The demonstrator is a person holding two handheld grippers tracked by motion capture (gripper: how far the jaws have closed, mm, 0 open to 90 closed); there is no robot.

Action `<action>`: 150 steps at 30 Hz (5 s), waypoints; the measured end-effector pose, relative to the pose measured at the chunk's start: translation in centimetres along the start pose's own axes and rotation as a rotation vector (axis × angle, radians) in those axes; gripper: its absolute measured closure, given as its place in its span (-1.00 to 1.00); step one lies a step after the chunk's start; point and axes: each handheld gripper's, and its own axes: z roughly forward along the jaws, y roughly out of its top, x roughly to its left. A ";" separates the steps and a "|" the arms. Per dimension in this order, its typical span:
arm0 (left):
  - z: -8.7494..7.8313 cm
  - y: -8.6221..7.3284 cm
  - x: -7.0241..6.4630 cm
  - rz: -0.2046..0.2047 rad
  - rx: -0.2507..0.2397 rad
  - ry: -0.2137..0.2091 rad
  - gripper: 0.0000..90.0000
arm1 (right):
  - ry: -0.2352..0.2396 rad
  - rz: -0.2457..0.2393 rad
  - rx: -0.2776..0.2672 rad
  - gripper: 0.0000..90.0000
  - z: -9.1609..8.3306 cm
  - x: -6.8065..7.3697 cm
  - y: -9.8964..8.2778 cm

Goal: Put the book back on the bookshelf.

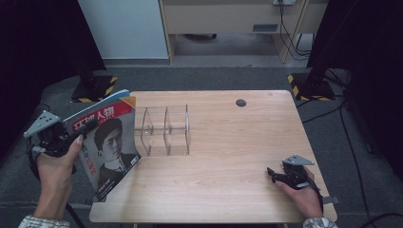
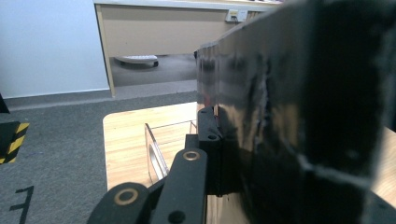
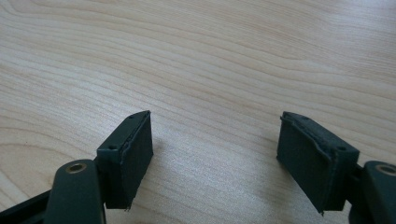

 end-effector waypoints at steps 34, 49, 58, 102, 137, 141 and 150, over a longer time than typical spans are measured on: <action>6.9 1.4 -0.3 0.049 -0.014 0.040 0.92 | 0.006 -0.009 -0.001 -0.41 -0.1 -0.1 -0.1; 7.4 0.9 1.2 0.028 -0.056 0.059 0.92 | 0.007 -0.007 -0.002 -0.41 0.0 -0.1 0.0; 7.2 0.2 1.6 0.021 -0.079 0.067 0.92 | 0.004 -0.009 -0.002 -0.40 -0.1 0.0 -0.1; 7.4 -3.0 1.4 -0.017 -0.207 0.105 0.92 | 0.000 -0.007 -0.003 -0.39 -0.2 0.0 -0.2; 8.1 -4.0 0.9 -0.018 -0.294 0.090 0.90 | 0.005 -0.007 -0.004 -0.37 -0.3 0.0 -0.2; 8.4 -4.0 0.6 -0.015 -0.295 0.083 0.90 | 0.005 -0.007 -0.004 -0.37 -0.3 0.0 -0.2; 8.1 -4.8 0.4 0.005 -0.247 0.100 0.85 | 0.009 -0.009 -0.003 -0.37 -0.3 0.0 -0.3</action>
